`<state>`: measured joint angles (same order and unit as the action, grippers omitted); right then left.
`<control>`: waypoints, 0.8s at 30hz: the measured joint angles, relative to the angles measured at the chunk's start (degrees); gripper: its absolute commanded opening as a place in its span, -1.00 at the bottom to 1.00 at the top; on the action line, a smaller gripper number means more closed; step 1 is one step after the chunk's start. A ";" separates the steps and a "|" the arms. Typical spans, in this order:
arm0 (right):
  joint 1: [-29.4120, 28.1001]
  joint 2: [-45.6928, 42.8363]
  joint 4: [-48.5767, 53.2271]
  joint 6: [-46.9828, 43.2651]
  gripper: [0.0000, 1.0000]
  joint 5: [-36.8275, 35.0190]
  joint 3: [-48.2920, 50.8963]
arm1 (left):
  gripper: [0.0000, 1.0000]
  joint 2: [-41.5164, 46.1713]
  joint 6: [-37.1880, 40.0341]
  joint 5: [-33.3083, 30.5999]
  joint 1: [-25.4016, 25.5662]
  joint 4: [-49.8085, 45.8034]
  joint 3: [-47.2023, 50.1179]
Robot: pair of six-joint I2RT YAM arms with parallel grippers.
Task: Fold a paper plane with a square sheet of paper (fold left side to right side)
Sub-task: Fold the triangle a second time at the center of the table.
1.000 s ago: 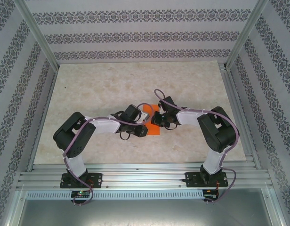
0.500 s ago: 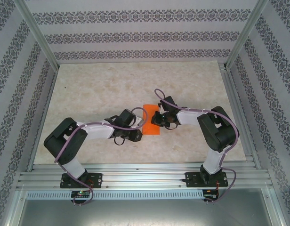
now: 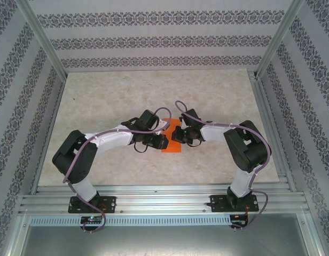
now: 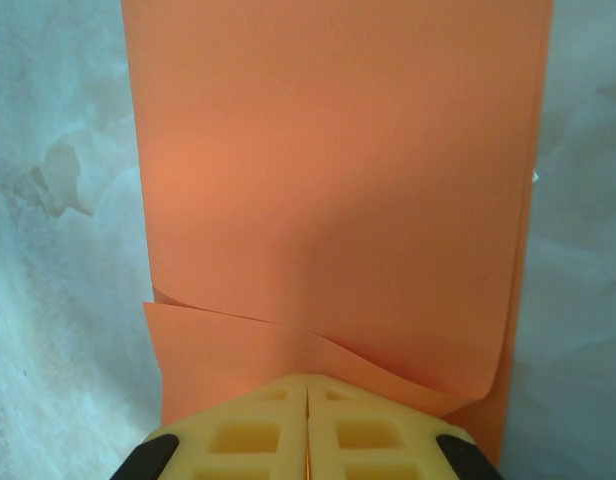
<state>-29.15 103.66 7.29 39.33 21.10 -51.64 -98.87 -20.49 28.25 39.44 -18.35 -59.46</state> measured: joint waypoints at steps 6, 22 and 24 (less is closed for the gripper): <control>0.00 -0.09 -0.07 0.00 -0.84 0.02 0.04 | -0.76 -6.54 0.07 -0.70 0.00 0.15 -0.59; 0.00 -5.16 5.88 -2.32 -0.85 3.56 -0.02 | -0.77 -7.67 0.00 -2.58 -0.04 3.56 1.95; -0.11 -5.09 6.56 -2.60 -0.86 4.68 -0.02 | -0.77 -7.63 0.00 -2.58 -0.04 3.78 2.08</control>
<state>-29.26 98.56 13.85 36.73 25.78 -51.66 -106.50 -20.49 25.67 39.40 -14.57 -57.39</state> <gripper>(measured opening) 0.074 0.114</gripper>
